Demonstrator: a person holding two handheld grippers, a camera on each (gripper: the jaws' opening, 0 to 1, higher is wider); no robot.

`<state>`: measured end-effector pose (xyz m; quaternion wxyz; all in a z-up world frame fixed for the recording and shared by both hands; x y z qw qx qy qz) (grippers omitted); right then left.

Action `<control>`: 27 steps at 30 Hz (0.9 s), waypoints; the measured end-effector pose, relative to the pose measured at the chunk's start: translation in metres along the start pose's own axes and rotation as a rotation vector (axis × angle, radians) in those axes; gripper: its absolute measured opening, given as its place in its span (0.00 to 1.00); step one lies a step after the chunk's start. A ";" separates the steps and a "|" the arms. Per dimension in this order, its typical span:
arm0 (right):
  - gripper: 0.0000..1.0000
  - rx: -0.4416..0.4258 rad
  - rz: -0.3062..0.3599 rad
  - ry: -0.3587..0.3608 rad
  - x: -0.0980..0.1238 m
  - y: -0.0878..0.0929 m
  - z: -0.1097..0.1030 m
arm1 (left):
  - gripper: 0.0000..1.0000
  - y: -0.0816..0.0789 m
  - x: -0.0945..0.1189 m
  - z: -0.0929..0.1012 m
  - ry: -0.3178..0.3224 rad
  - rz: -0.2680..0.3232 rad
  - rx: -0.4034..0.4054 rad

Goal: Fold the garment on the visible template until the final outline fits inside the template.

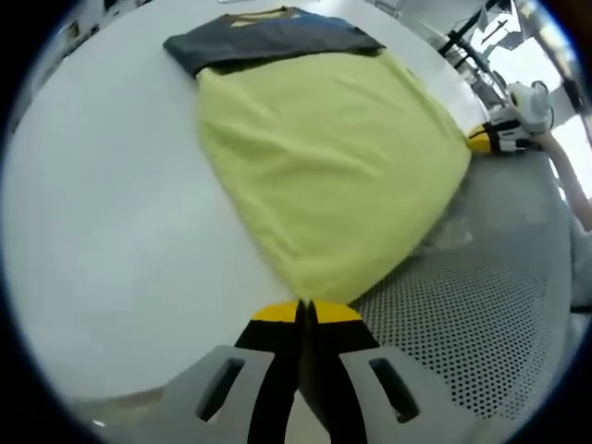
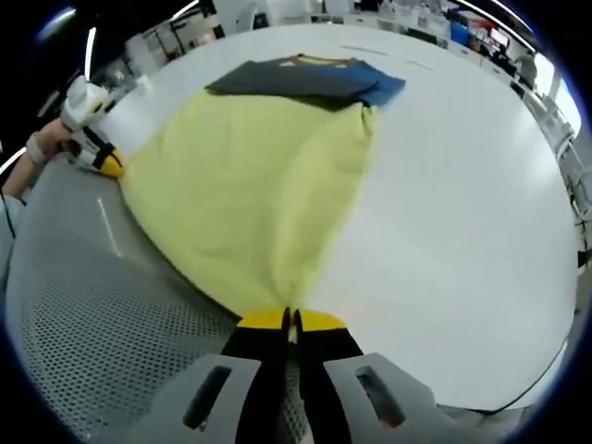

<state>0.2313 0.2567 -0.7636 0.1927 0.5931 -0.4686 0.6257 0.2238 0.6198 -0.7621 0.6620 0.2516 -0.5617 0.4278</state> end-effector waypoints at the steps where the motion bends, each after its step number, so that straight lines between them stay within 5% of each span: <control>1: 0.04 -0.011 0.005 -0.004 0.000 0.001 0.001 | 0.00 0.000 0.000 0.000 0.001 0.004 0.003; 14: 0.03 -0.034 0.010 -0.031 0.011 0.002 -0.003 | 0.00 0.004 0.004 0.001 0.006 0.013 -0.004; 27: 0.03 -0.002 0.036 -0.038 0.027 -0.004 -0.013 | 0.00 -0.001 0.031 0.002 -0.008 0.077 0.002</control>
Point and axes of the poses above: the point that each gripper's makers call its tool centre point, and the gripper's own axes: x roughly backward along the fingers, z roughly to its right, y roughly out of its underside, the point moved 1 cm from there along x, roughly backward along the fingers, and after that the axes turned 7 degrees about -z, right-handed, at the moved point
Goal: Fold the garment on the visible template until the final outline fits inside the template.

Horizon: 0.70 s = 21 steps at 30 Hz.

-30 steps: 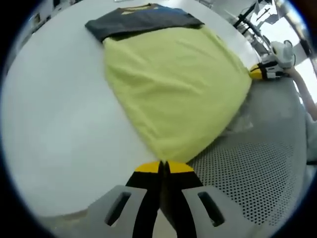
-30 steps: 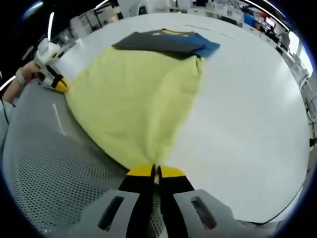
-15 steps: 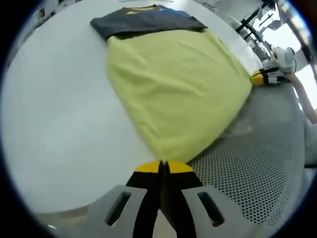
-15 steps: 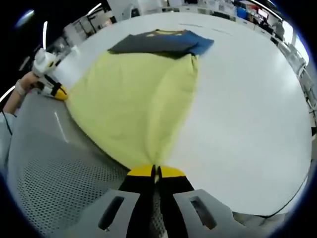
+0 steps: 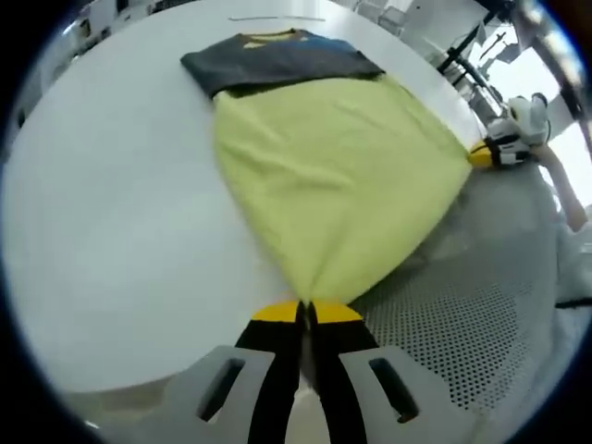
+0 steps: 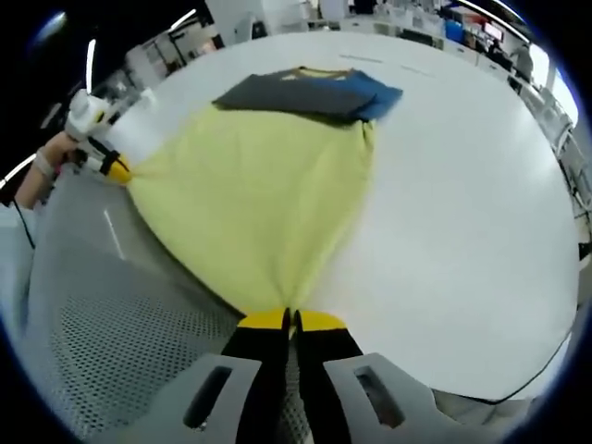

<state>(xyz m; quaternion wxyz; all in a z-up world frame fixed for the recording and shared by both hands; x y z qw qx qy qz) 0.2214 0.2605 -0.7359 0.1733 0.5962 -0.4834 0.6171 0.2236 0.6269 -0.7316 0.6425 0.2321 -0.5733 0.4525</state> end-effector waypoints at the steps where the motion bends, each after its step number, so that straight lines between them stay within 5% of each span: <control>1: 0.03 0.003 0.001 0.000 0.001 -0.001 0.000 | 0.00 -0.001 0.002 0.000 -0.002 0.006 -0.002; 21: 0.03 0.079 0.031 0.031 0.042 -0.022 -0.008 | 0.00 -0.014 0.046 0.014 -0.012 0.073 -0.016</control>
Point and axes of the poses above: the point that each gripper's makers call its tool centre point, and the gripper's own axes: x roughly backward along the fingers, z roughly to its right, y roughly out of its underside, the point moved 1 cm from there along x, roughly backward along the fingers, and after that the axes turned 7 degrees about -z, right-handed, at the moved point
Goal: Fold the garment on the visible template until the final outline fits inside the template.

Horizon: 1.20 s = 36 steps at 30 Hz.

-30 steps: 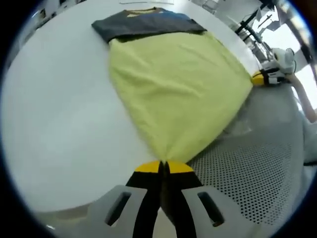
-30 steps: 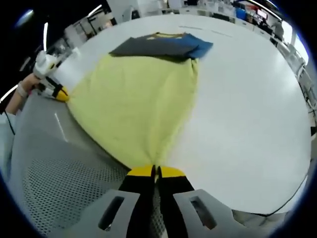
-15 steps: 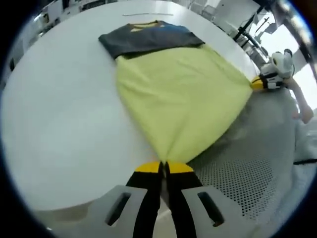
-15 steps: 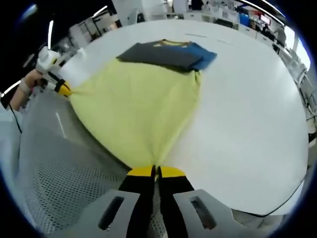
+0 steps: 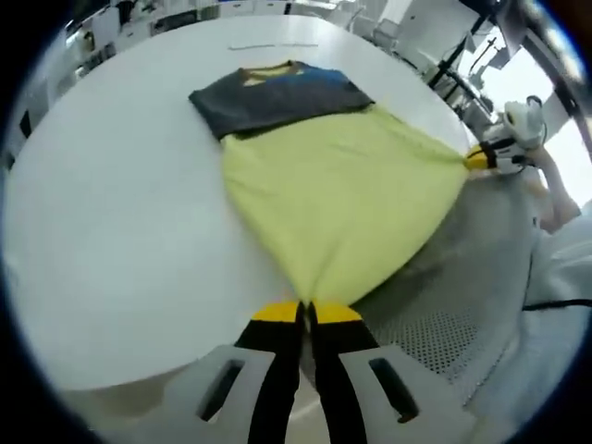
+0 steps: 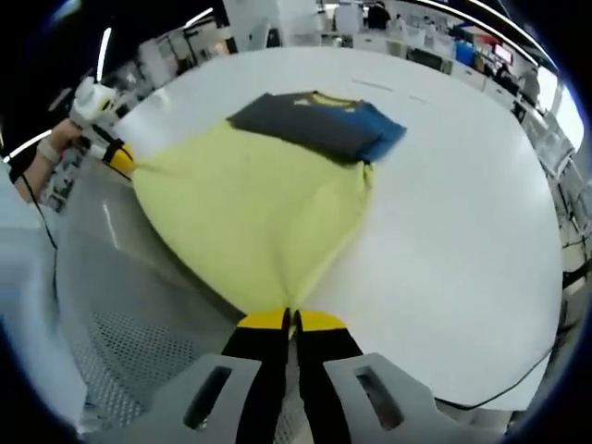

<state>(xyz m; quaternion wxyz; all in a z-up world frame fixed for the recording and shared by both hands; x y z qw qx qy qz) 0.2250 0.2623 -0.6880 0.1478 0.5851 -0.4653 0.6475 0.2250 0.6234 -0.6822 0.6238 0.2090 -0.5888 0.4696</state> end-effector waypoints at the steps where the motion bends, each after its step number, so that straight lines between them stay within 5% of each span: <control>1: 0.03 0.001 0.000 0.001 0.001 0.000 0.000 | 0.00 0.000 0.002 0.000 -0.002 0.000 -0.004; 36: 0.03 0.118 0.054 0.061 0.066 -0.033 -0.012 | 0.00 -0.019 0.062 0.008 -0.086 0.119 -0.075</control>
Point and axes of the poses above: the point that each gripper's makers call its tool centre point, and the gripper's own axes: x roughly backward along the fingers, z roughly to its right, y roughly out of its underside, the point moved 1 cm from there along x, roughly backward along the fingers, and after that the axes turned 7 degrees about -z, right-handed, at the moved point
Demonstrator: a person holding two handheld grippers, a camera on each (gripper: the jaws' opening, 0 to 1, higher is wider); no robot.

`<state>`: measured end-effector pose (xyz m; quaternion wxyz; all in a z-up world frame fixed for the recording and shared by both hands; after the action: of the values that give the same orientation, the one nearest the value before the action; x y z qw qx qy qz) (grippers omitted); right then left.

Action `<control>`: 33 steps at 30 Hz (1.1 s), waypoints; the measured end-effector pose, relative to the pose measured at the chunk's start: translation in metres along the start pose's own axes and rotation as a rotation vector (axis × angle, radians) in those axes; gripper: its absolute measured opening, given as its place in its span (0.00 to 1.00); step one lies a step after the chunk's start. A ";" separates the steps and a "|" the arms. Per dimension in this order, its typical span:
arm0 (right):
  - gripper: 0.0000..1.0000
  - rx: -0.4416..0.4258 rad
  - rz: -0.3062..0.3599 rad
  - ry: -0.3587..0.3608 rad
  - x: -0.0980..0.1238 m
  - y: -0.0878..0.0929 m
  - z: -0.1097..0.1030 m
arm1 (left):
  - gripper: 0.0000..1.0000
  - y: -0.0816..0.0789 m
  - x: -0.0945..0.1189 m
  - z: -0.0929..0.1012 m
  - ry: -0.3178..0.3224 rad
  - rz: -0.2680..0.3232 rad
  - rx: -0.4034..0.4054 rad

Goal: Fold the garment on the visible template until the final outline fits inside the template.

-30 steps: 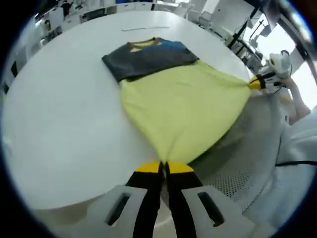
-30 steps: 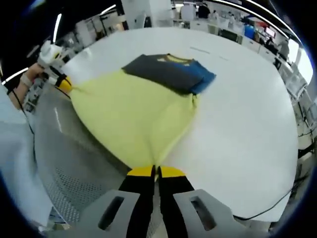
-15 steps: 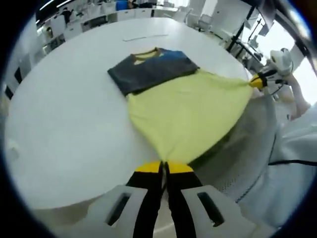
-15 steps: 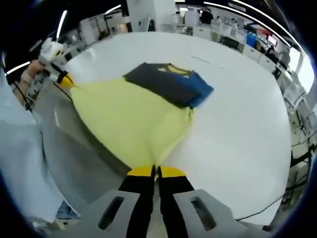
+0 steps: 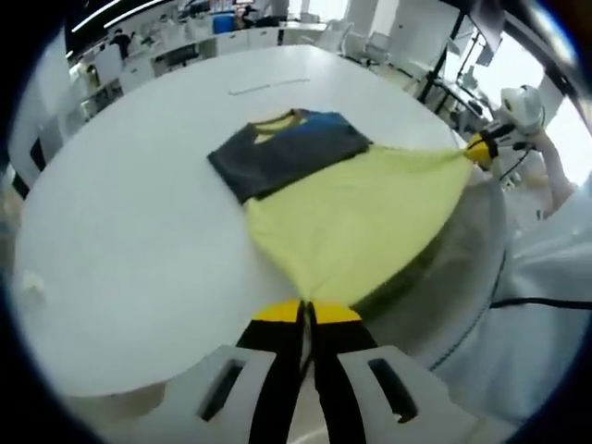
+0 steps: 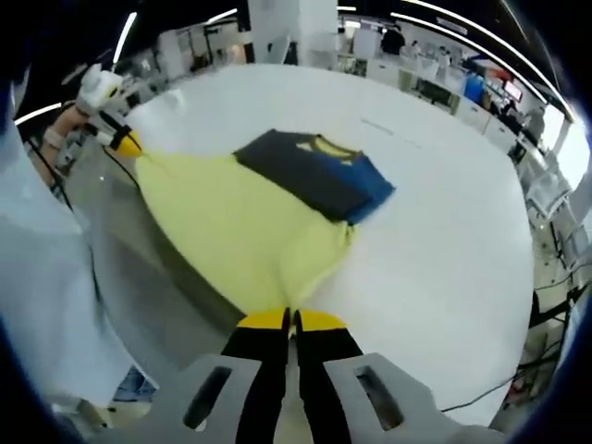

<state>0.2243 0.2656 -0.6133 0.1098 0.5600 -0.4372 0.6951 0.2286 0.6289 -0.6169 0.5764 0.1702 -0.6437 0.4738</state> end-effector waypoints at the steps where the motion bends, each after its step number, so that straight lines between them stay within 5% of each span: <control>1: 0.03 0.003 0.001 0.001 0.001 -0.001 0.000 | 0.00 -0.001 0.001 0.000 -0.003 0.003 -0.003; 20: 0.03 0.070 0.041 0.044 0.036 -0.014 0.002 | 0.00 -0.018 0.041 0.011 -0.026 0.083 -0.079; 33: 0.03 0.124 0.060 0.055 0.059 -0.019 -0.008 | 0.00 -0.019 0.064 0.022 -0.046 0.086 -0.132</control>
<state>0.2108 0.2629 -0.5521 0.0662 0.5332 -0.4068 0.7388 0.2122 0.6225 -0.5491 0.5505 0.1149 -0.6932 0.4508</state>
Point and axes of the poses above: the point that each gripper's makers call its tool centre point, and the gripper's own axes: x roughly backward along the fingers, z roughly to its right, y roughly out of its underside, the point moved 1 cm from there along x, roughly backward along the fingers, and after that the axes turned 7 degrees about -z, right-handed, at the moved point
